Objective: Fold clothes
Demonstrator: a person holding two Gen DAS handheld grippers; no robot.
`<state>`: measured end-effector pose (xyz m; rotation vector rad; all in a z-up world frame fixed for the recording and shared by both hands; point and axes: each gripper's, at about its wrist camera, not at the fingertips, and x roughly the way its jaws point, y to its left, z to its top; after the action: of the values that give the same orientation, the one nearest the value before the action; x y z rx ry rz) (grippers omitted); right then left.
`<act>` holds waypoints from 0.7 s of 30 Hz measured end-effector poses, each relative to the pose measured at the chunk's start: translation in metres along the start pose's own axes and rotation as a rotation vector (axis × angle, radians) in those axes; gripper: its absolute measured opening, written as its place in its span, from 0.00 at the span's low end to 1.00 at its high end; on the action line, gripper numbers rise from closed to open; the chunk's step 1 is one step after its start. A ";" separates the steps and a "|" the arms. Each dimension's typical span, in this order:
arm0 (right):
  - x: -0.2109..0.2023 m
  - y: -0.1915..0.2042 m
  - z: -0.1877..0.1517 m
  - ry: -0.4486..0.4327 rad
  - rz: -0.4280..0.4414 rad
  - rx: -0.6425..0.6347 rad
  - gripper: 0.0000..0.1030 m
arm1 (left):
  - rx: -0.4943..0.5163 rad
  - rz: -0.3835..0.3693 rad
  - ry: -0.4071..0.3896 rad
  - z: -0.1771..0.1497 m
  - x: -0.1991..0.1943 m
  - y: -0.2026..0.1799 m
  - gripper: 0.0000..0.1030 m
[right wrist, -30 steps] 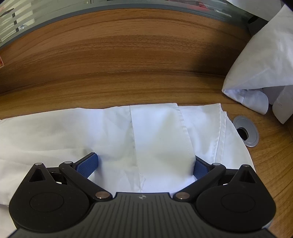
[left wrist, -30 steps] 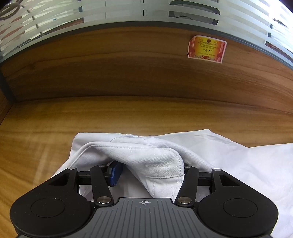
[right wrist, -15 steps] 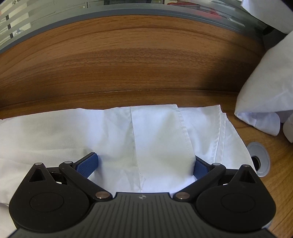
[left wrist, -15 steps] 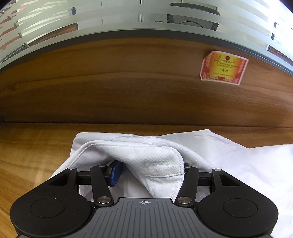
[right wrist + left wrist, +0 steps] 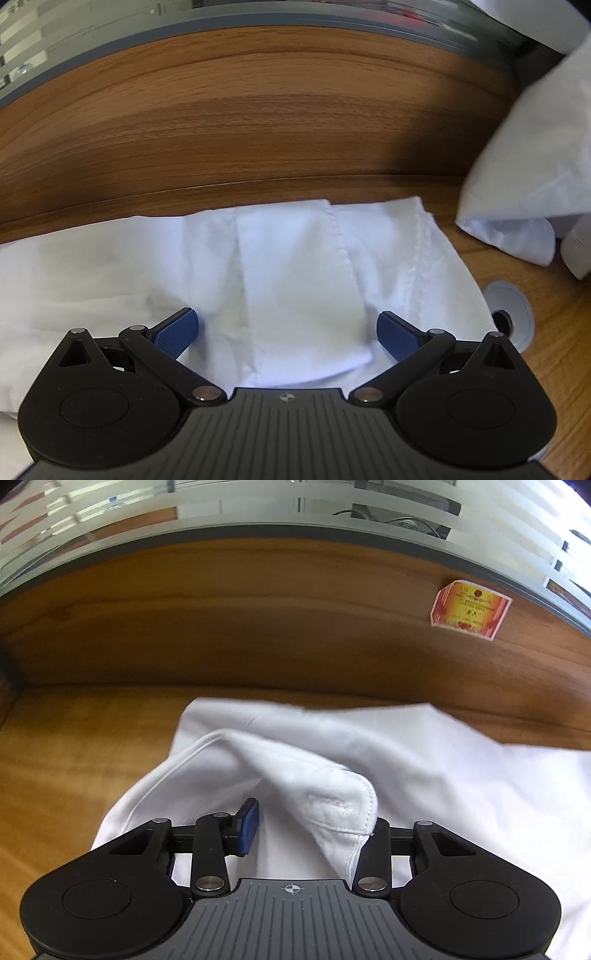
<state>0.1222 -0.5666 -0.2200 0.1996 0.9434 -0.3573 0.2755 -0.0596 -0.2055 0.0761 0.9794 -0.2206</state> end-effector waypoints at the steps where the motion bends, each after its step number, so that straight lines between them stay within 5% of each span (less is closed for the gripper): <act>1: -0.001 -0.003 -0.001 0.000 -0.009 0.006 1.00 | -0.012 0.003 0.006 -0.005 -0.004 0.004 0.43; 14: -0.044 0.017 0.009 -0.056 -0.011 -0.082 0.97 | -0.085 -0.107 -0.098 -0.023 -0.075 0.021 0.48; 21: -0.046 0.080 0.011 -0.054 0.154 -0.146 0.95 | -0.091 -0.102 -0.179 0.004 -0.087 0.045 0.51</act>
<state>0.1369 -0.4870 -0.1753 0.1273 0.8910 -0.1501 0.2418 -0.0034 -0.1328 -0.0760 0.8144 -0.2717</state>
